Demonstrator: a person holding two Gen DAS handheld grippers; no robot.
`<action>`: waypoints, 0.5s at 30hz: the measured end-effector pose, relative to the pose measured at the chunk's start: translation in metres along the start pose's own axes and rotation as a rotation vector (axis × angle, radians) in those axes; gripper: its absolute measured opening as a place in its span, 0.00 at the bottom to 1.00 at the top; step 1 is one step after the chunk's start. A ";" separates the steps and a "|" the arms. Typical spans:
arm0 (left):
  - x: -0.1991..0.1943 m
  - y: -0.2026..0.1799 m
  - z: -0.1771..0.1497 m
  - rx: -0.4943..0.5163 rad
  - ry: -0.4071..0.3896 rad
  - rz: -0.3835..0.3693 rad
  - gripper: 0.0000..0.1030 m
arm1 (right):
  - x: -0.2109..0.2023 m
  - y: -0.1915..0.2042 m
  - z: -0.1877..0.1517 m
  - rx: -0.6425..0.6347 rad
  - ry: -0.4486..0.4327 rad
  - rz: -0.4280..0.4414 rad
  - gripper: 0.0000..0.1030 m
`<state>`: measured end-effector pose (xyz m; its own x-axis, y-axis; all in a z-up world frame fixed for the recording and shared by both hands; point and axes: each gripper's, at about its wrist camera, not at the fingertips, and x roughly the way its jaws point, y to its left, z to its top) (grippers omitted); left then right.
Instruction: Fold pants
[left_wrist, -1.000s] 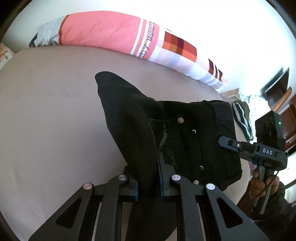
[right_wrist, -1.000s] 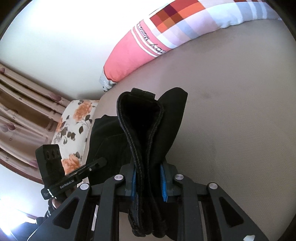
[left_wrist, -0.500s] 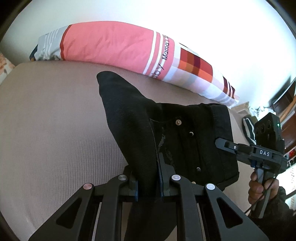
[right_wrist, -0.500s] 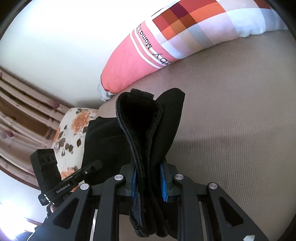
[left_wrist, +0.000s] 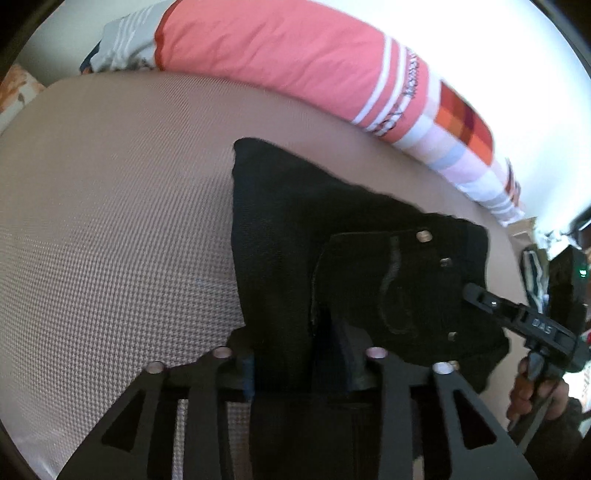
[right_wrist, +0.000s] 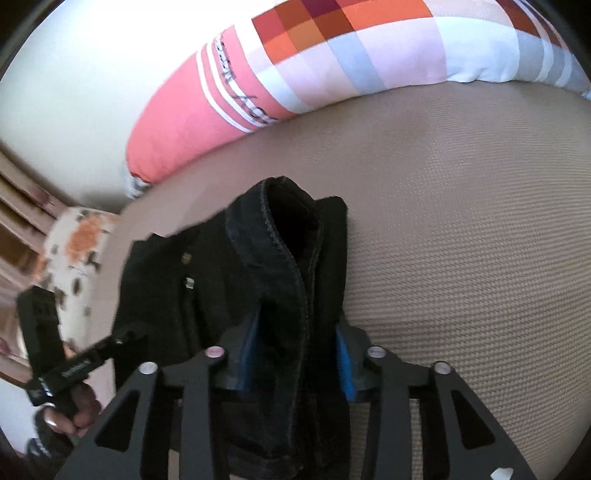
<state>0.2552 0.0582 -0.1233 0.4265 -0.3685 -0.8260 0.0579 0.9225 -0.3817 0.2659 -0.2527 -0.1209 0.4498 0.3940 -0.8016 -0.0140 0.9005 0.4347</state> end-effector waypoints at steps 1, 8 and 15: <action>0.001 0.000 -0.001 0.007 -0.011 0.001 0.42 | 0.001 -0.001 -0.002 0.004 -0.002 -0.016 0.41; -0.009 -0.014 -0.006 0.063 -0.034 0.125 0.50 | -0.007 0.011 -0.002 -0.039 -0.012 -0.081 0.42; -0.048 -0.032 -0.030 0.139 -0.108 0.267 0.59 | -0.052 0.038 -0.019 -0.104 -0.106 -0.106 0.45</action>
<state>0.2064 0.0426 -0.0840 0.5365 -0.1042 -0.8374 0.0512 0.9945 -0.0910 0.2249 -0.2352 -0.0708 0.5448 0.2795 -0.7906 -0.0517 0.9522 0.3010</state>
